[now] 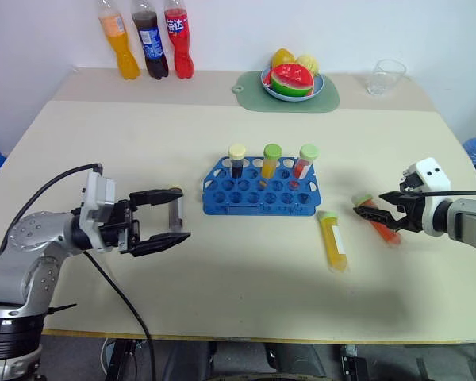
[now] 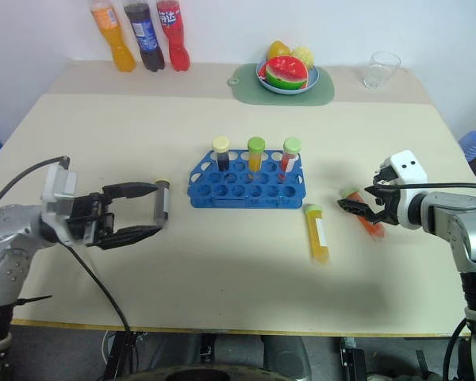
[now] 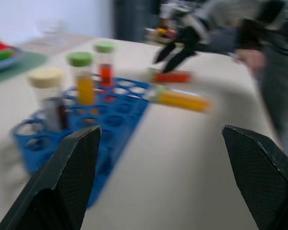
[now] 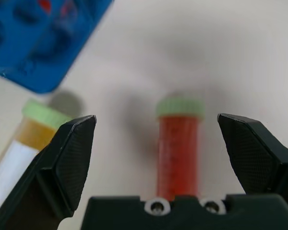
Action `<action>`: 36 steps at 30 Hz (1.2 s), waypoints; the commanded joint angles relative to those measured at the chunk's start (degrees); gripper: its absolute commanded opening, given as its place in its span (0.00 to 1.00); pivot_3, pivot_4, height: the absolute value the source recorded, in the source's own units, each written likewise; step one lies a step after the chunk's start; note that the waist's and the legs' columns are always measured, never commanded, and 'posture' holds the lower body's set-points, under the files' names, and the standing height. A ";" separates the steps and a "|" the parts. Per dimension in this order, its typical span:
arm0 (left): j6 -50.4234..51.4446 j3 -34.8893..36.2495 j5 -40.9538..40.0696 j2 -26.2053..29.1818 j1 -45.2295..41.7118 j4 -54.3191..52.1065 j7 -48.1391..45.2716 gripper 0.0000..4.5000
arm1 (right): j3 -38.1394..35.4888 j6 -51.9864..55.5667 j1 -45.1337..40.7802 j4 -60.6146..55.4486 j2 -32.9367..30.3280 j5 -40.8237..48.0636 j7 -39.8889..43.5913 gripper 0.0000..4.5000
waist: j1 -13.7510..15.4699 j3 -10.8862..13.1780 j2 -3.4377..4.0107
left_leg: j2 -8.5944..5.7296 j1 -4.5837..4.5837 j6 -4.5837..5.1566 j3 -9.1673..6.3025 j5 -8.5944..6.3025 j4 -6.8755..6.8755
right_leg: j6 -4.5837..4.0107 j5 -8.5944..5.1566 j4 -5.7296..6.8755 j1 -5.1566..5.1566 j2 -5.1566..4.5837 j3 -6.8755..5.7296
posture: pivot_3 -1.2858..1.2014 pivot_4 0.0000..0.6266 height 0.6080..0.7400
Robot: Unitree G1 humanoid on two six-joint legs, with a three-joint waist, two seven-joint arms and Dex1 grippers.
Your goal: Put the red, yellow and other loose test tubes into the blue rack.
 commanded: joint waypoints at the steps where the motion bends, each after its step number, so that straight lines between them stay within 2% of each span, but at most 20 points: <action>1: -1.38 -0.12 -1.40 1.72 -1.43 -0.56 -4.32 0.92 | 0.90 1.65 -2.34 0.68 -1.27 -0.94 0.33 1.00 | -0.01 0.00 0.00 | 0.00 0.00 0.02 0.01 -0.01 0.00 | 0.13 0.07 0.01 0.00 0.02 -0.01 | 0.52 0.24 1.00; 7: -1.41 -1.44 -1.26 1.76 -2.63 -1.60 -4.85 0.92 | 4.66 4.07 -6.32 4.81 -1.50 -2.65 1.46 1.00 | -0.02 0.00 0.00 | -0.04 0.01 0.03 0.09 -0.01 0.02 | 0.26 0.14 0.10 0.00 0.17 -0.06 | 0.52 0.24 1.00; 15: -1.40 -2.07 -1.45 1.16 -1.75 -4.36 -3.06 0.92 | 13.51 3.29 -12.12 13.30 -3.73 -8.76 5.23 1.00 | -0.17 0.00 0.00 | -0.01 0.03 0.03 0.10 -0.01 0.03 | 0.28 0.14 0.13 -0.01 0.23 -0.06 | 0.52 0.24 1.00; 18: -1.18 -2.02 -1.74 0.94 -0.70 -5.50 -2.12 0.94 | 16.70 1.97 -14.10 16.49 -3.76 -11.44 6.93 0.83 | -0.21 0.00 0.00 | -0.01 0.05 0.03 0.10 -0.01 0.04 | 0.28 0.14 0.15 -0.01 0.24 -0.06 | 0.52 0.24 1.00; 21: -1.21 -2.07 -1.87 0.77 0.06 -6.18 -1.44 0.94 | 18.57 0.65 -15.79 19.07 -3.37 -13.46 8.74 0.49 | -0.19 0.00 -0.01 | 0.00 0.06 0.03 0.10 -0.01 0.04 | 0.28 0.15 0.17 -0.01 0.25 -0.06 | 0.52 0.24 1.00; 24: -1.32 -1.97 -1.91 0.50 0.89 -6.79 -0.52 0.94 | 19.39 -0.61 -16.68 20.13 -2.88 -14.94 10.15 0.20 | -0.18 -0.01 -0.02 | 0.00 0.07 0.03 0.10 -0.01 0.04 | 0.28 0.15 0.18 -0.01 0.26 -0.06 | 0.52 0.24 1.00; 26: -1.45 -1.76 -1.90 0.07 1.34 -7.15 0.41 0.94 | 19.25 -2.20 -16.35 19.45 -3.17 -15.55 11.19 0.18 | -0.17 -0.01 -0.02 | 0.00 0.08 0.03 0.11 -0.01 0.05 | 0.28 0.15 0.20 0.00 0.27 -0.06 | 0.52 0.24 1.00; 30: -1.57 -1.17 -1.92 -0.66 2.17 -7.42 2.24 0.94 | 14.27 -6.26 -13.02 14.06 -3.90 -12.99 13.84 0.18 | -0.17 -0.01 -0.01 | 0.02 0.09 0.03 0.09 -0.01 0.05 | 0.30 0.16 0.23 -0.01 0.29 -0.06 | 0.52 0.24 1.00; 33: -2.52 -0.70 -1.24 -1.99 2.86 -7.13 4.69 0.94 | 3.74 -14.09 -5.52 5.24 -1.49 -5.95 17.86 0.18 | -0.02 0.00 0.00 | 0.04 0.09 0.03 0.06 -0.01 0.04 | 0.32 0.17 0.27 -0.01 0.32 -0.07 | 0.52 0.24 1.00; 36: -3.61 -0.98 0.09 -3.19 3.56 -6.46 6.21 0.94 | -1.29 -18.18 -0.07 0.16 0.84 -4.61 15.89 0.18 | 0.08 0.00 0.00 | 0.06 0.10 0.03 0.03 -0.02 0.05 | 0.45 0.23 0.34 -0.01 0.36 -0.07 | 0.52 0.24 1.00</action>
